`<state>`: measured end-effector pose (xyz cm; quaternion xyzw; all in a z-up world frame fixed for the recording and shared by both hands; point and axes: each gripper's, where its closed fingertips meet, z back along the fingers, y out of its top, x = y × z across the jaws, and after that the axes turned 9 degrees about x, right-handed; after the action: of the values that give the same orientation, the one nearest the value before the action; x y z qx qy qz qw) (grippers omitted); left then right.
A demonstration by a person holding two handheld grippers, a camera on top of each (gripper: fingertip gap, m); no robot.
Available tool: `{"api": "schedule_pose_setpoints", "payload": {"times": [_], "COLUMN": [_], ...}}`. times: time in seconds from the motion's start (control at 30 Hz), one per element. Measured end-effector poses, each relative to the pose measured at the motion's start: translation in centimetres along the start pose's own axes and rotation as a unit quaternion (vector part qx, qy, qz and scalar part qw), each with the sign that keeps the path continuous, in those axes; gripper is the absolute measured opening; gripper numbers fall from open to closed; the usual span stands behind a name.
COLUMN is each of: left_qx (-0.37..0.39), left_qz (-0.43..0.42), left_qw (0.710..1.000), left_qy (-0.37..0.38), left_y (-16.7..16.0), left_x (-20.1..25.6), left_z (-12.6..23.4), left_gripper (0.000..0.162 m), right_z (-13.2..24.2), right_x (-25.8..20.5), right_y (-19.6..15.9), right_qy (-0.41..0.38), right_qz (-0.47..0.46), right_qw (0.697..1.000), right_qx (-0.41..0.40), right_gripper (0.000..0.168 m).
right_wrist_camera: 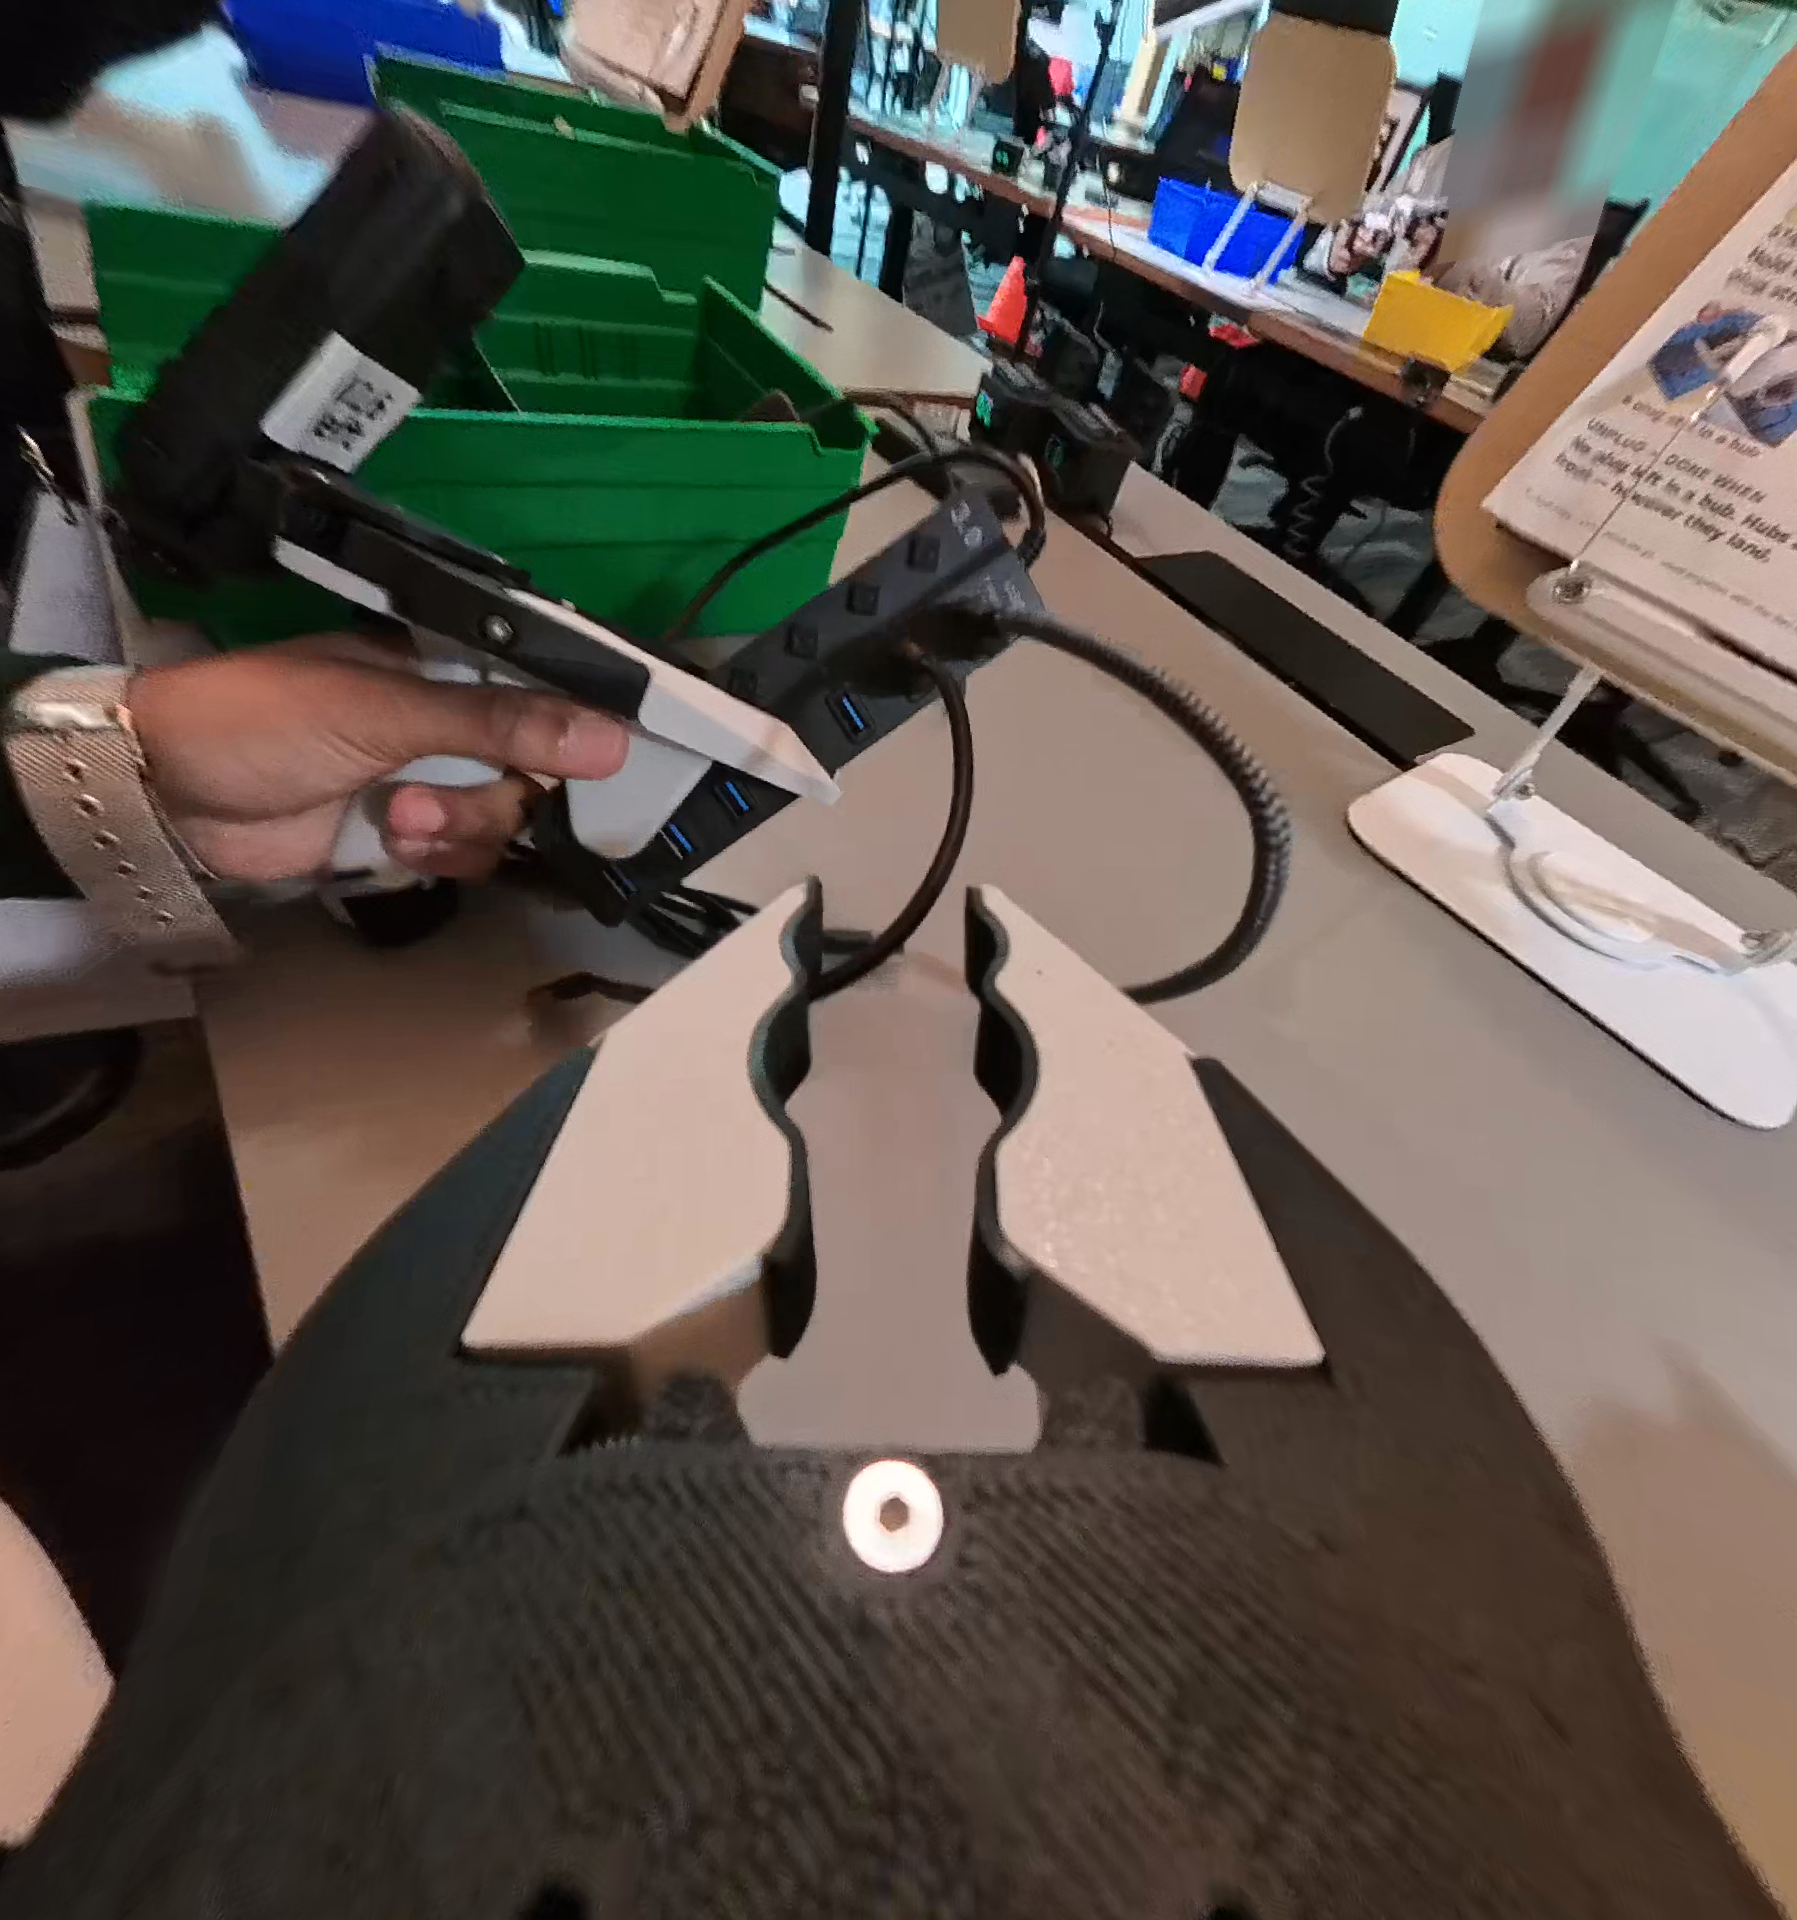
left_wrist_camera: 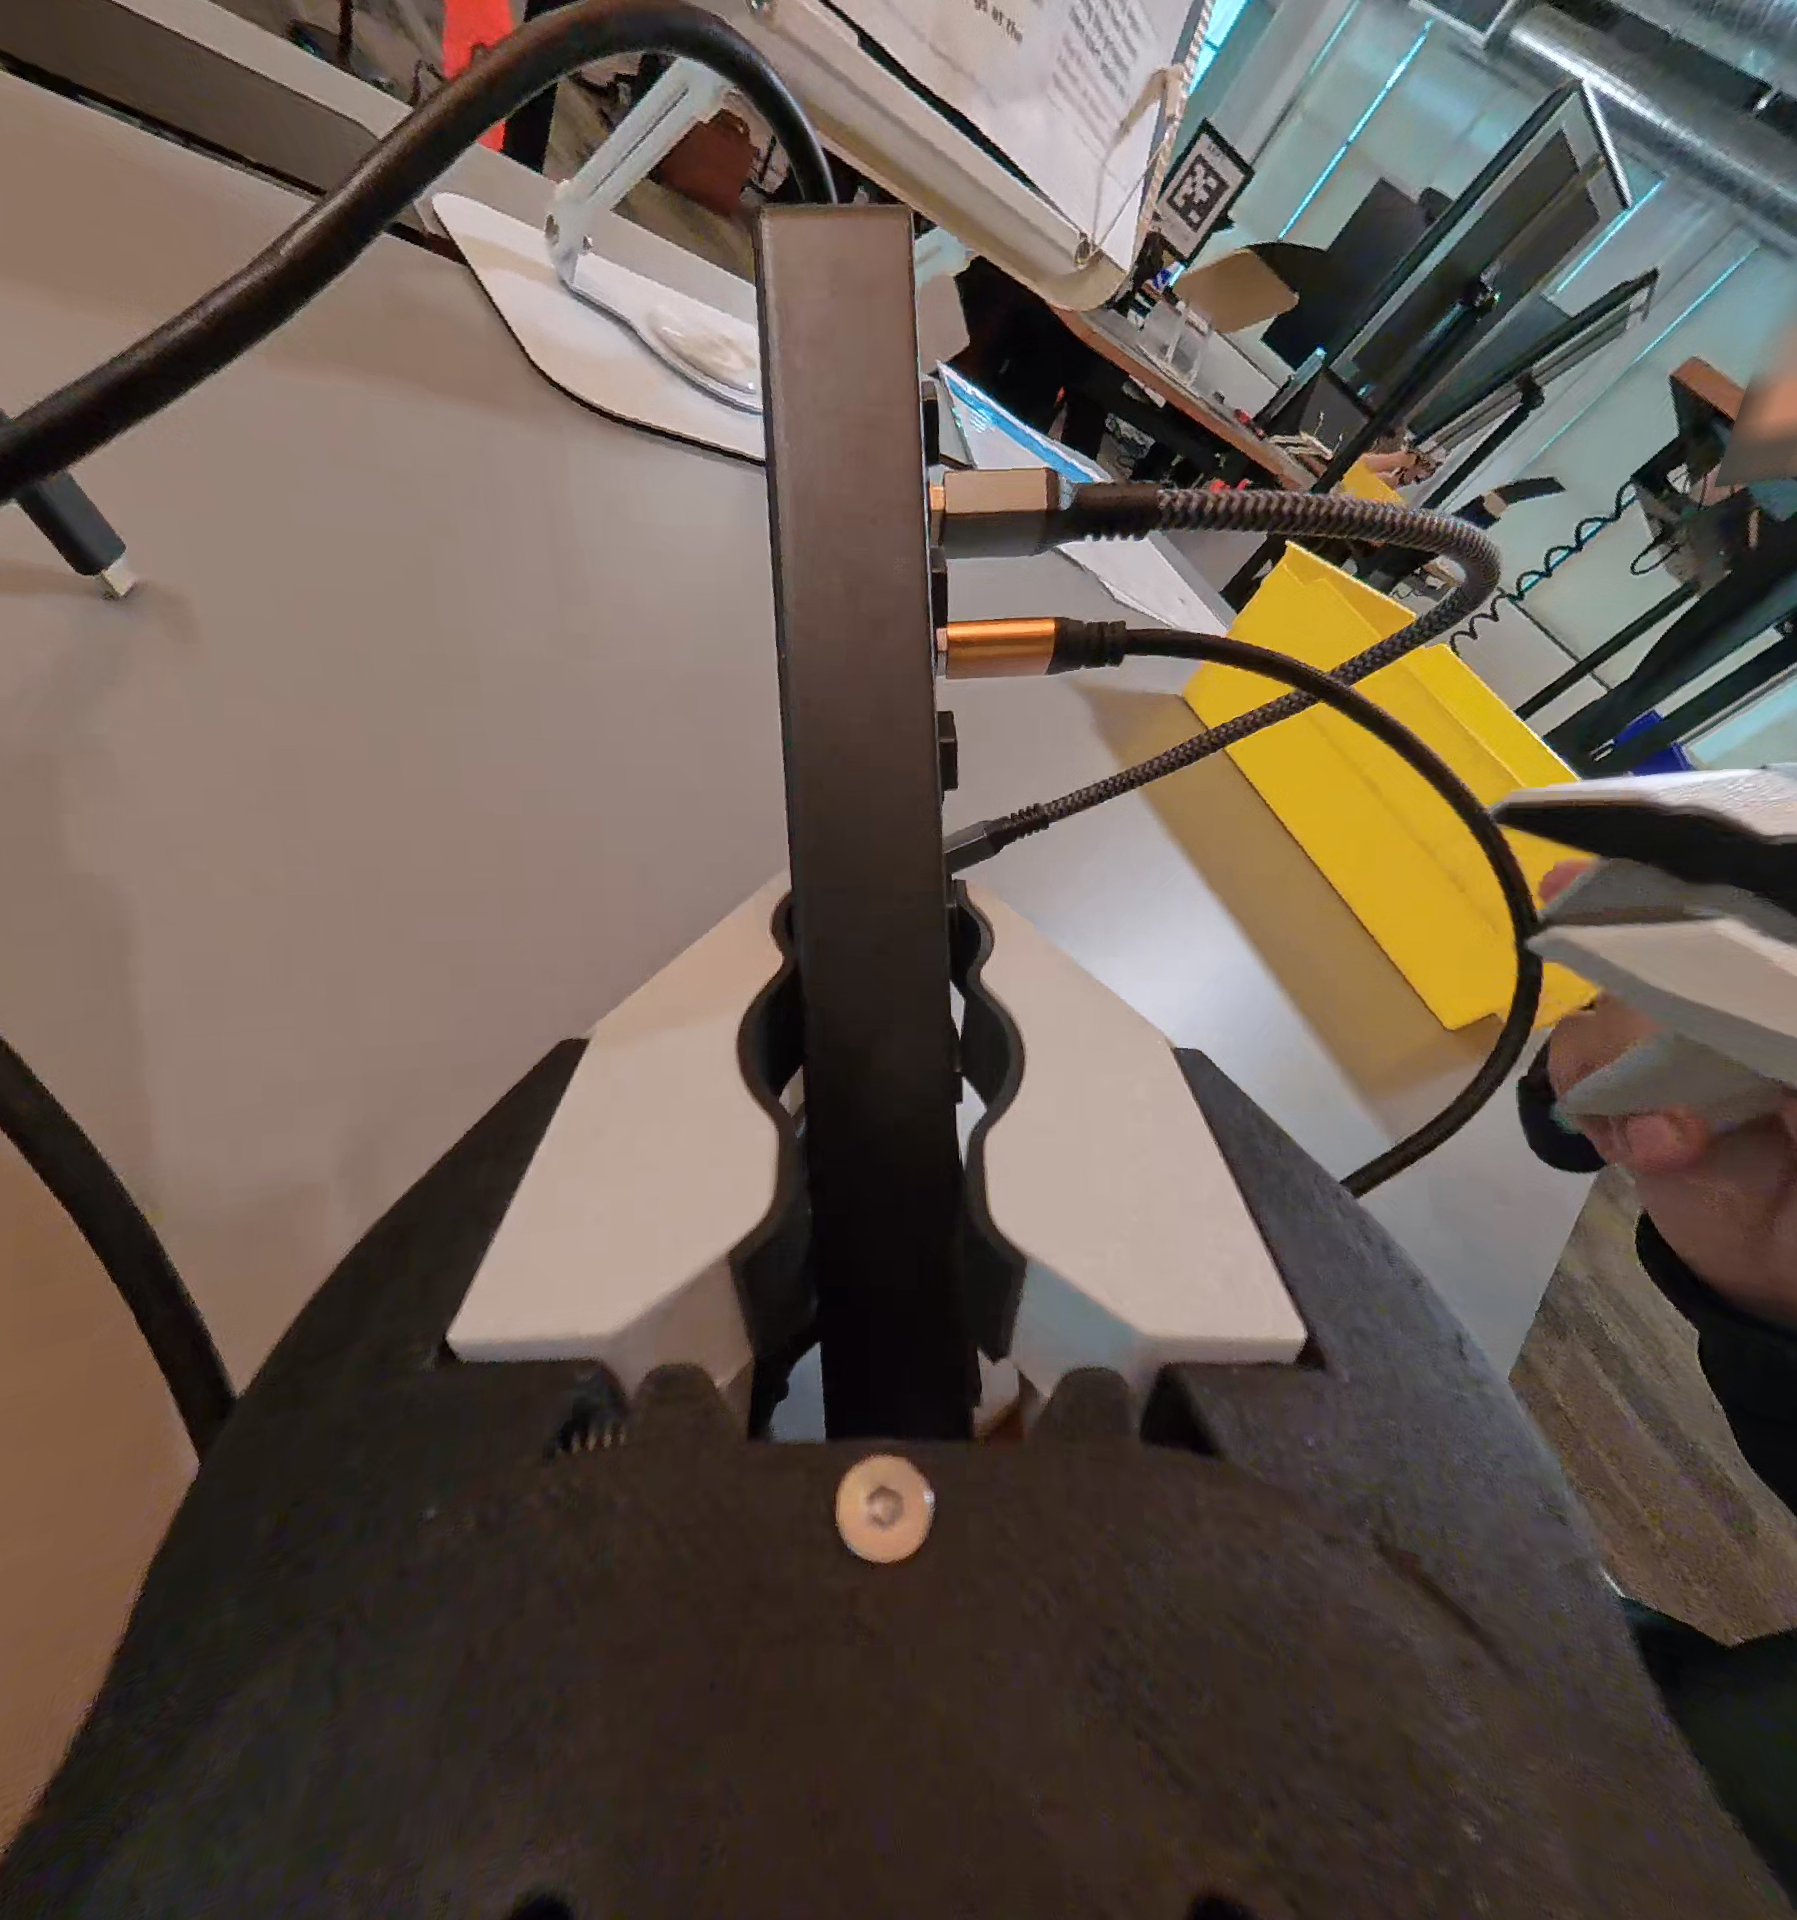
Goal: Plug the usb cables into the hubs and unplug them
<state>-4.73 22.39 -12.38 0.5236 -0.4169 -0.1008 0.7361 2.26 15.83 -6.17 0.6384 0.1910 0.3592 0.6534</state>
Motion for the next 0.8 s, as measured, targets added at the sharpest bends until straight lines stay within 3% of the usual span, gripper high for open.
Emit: {"api": "schedule_pose_setpoints", "payload": {"times": [0.13,0.2,0.37,0.47,0.53,0.6,0.73,0.8], "left_qx": [0.0,0.001,-0.002,-0.003,-0.007,-0.011,-0.014,-0.019], "left_qz": [-0.005,0.001,0.033,0.032,0.021,0.007,0.01,0.026], "left_qw": [1.0,1.0,0.999,0.999,1.0,1.0,1.0,0.999], "left_qy": [-0.003,-0.004,-0.005,-0.007,-0.009,-0.014,-0.021,-0.022], "left_y": [-0.1,-0.1,-0.1,-0.2,-0.3,-0.4,-0.5,-0.6], "left_x": [0.3,0.3,-0.2,-0.2,0.1,0.4,0.6,0.3], "left_z": [-0.4,-0.5,-0.6,-0.6,-0.6,-0.7,-0.7,-0.8], "left_gripper": [0.022,0.022,0.022,0.022,0.022,0.021,0.021,0.021], "right_z": [-0.5,-1.4,-7.4,-12.5,-15.7,-18.5,-22.5,-24.3], "right_x": [-0.1,-1.0,-5.6,-10.4,-13.6,-16.3,-21.6,-23.8], "right_y": [4.2,6.7,12.8,15.5,16.5,17.3,16.2,14.0], "right_qy": [0.018,0.055,0.185,0.29,0.344,0.377,0.46,0.492], "right_qz": [0.032,0.057,0.064,0.047,0.078,0.148,0.228,0.258], "right_qw": [0.997,0.993,0.976,0.954,0.934,0.913,0.858,0.828], "right_qx": [0.061,0.082,0.099,0.066,0.048,0.055,-0.014,-0.072], "right_gripper": [0.019,0.0,0.0,0.022,0.02,0.0,0.0,0.011]}}
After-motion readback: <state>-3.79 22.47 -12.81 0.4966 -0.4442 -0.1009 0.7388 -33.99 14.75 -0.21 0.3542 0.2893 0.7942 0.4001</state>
